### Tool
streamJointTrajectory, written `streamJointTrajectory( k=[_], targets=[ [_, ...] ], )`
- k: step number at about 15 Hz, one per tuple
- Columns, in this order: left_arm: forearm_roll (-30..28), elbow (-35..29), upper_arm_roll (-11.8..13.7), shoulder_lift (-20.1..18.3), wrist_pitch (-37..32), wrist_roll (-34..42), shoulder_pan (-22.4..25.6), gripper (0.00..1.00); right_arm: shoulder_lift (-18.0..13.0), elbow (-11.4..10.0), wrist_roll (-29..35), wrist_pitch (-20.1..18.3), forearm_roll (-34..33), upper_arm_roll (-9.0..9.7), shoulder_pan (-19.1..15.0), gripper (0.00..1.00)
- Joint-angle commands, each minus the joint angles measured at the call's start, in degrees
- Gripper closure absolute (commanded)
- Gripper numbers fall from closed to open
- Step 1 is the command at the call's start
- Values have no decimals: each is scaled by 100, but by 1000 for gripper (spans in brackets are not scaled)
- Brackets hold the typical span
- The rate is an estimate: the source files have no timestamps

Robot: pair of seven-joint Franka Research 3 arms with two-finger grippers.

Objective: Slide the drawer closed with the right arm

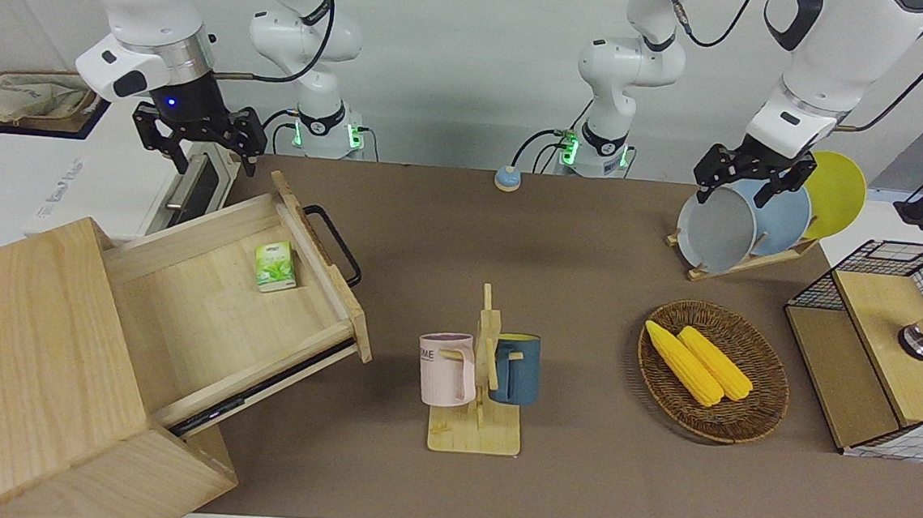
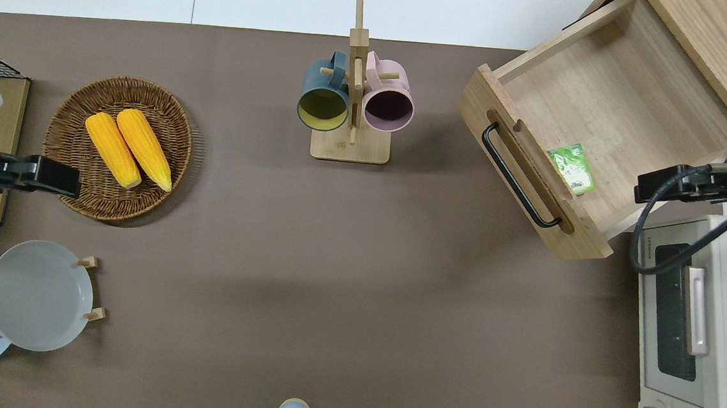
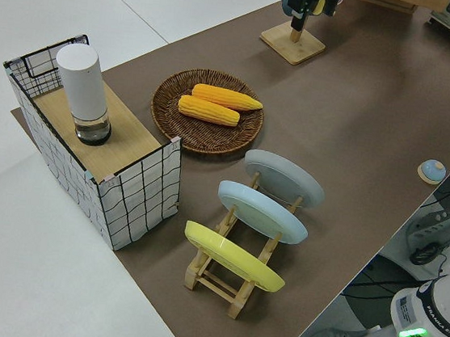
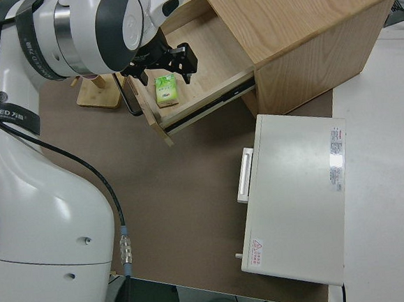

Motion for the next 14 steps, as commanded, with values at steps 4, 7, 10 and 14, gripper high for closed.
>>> streamJointTrajectory(
  k=[4, 7, 10, 14],
  targets=[
    [99, 140, -41, 65, -113, 51, 31, 7, -6, -8, -95, -17, 131, 39, -129, 11],
    [99, 149, -41, 65, -113, 51, 31, 7, -6, -8, -95, -17, 140, 39, -129, 11],
    [99, 140, -41, 65, -113, 51, 31, 7, -6, -8, -86, -17, 140, 39, -129, 21],
    [99, 149, -41, 65, -113, 51, 31, 7, -6, -8, -104, -26, 157, 39, -129, 532]
  ],
)
